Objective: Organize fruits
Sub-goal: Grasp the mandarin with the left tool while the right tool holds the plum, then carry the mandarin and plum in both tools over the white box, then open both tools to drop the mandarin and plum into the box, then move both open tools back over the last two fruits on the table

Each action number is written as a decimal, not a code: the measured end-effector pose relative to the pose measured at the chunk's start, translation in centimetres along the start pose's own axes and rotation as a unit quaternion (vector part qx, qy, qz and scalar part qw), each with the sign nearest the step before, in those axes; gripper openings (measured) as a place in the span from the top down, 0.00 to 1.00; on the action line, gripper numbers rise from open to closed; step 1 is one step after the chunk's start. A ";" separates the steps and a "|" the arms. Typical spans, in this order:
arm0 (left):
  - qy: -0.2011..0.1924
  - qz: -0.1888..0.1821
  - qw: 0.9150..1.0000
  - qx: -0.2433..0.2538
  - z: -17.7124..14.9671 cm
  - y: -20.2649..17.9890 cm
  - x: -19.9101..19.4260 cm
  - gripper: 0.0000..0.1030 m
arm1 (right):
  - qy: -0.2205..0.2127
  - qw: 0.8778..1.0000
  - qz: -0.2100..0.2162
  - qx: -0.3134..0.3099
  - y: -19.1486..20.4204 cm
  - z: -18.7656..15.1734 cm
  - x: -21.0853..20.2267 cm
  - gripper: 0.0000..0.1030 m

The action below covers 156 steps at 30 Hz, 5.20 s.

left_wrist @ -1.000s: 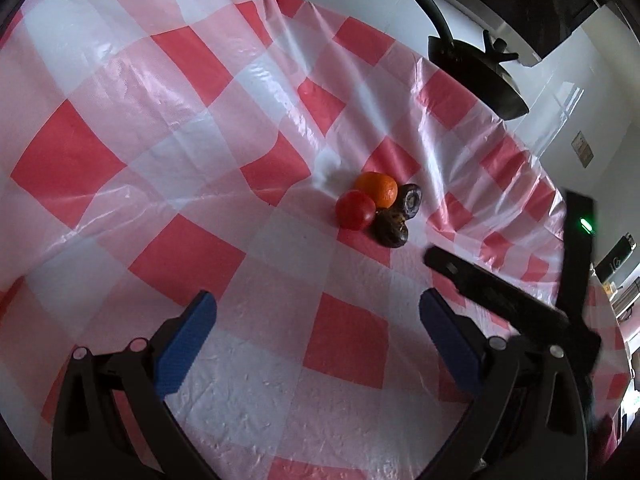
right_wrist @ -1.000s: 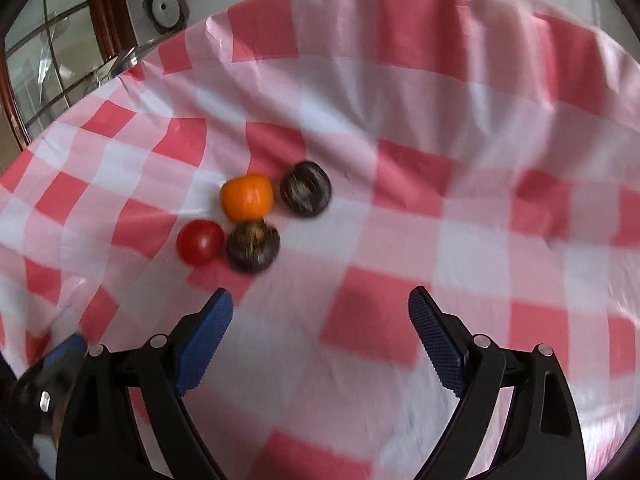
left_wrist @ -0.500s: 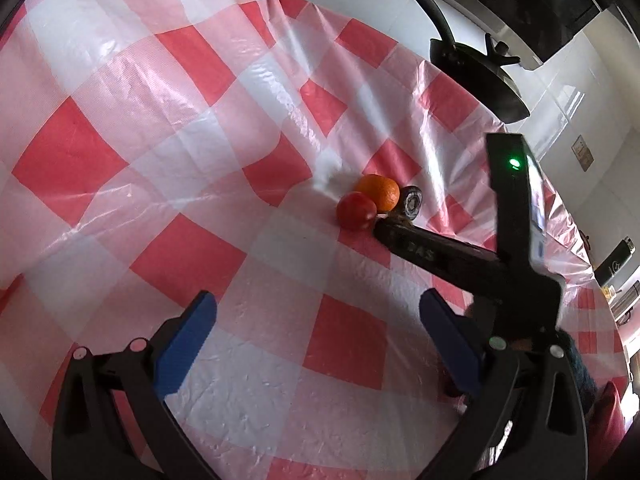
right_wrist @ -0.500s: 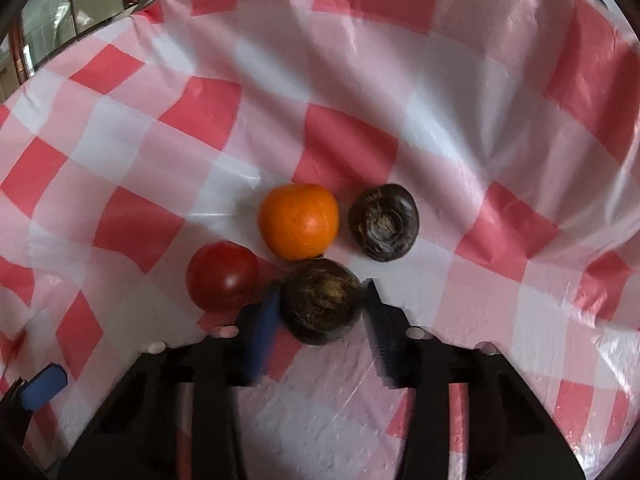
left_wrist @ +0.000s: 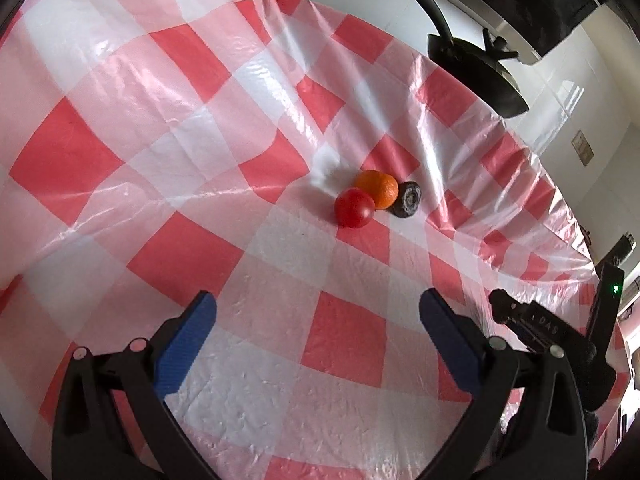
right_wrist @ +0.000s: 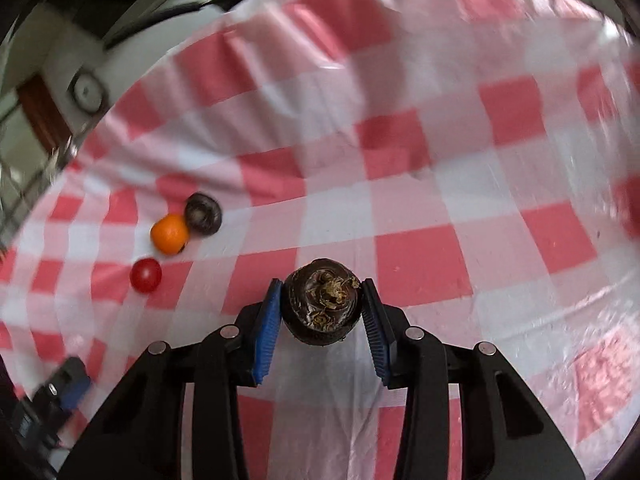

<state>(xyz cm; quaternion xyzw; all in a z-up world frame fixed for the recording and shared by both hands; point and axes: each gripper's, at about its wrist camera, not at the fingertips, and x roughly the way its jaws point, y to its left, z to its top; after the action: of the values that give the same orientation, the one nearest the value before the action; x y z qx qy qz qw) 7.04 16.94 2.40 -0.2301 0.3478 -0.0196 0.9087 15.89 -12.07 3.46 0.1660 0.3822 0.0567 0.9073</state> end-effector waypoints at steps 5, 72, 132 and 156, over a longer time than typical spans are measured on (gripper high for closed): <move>0.003 0.002 1.000 0.014 0.0 -0.6 0.1 0.02 | -0.004 0.999 0.040 0.036 -2.2 -0.1 -0.1 0.61; -0.005 0.032 0.999 0.013 -7.7 1.4 -10.4 0.57 | 0.026 0.993 0.113 0.008 1.5 -7.1 -7.5 0.61; 0.098 0.291 0.948 -0.082 -30.1 28.3 -28.3 0.56 | 0.251 0.739 0.220 -0.585 27.2 -50.6 -17.9 0.61; 0.076 0.313 0.943 -0.082 -29.3 27.8 -28.9 0.22 | 0.225 0.737 0.241 -0.589 27.3 -50.0 -19.0 0.44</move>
<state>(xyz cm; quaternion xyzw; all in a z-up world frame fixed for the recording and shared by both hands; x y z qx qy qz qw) -37.15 35.59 -10.73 -0.1808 0.4709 0.2772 0.8178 -32.39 22.10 -6.89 -0.3328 0.4128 0.5236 0.6669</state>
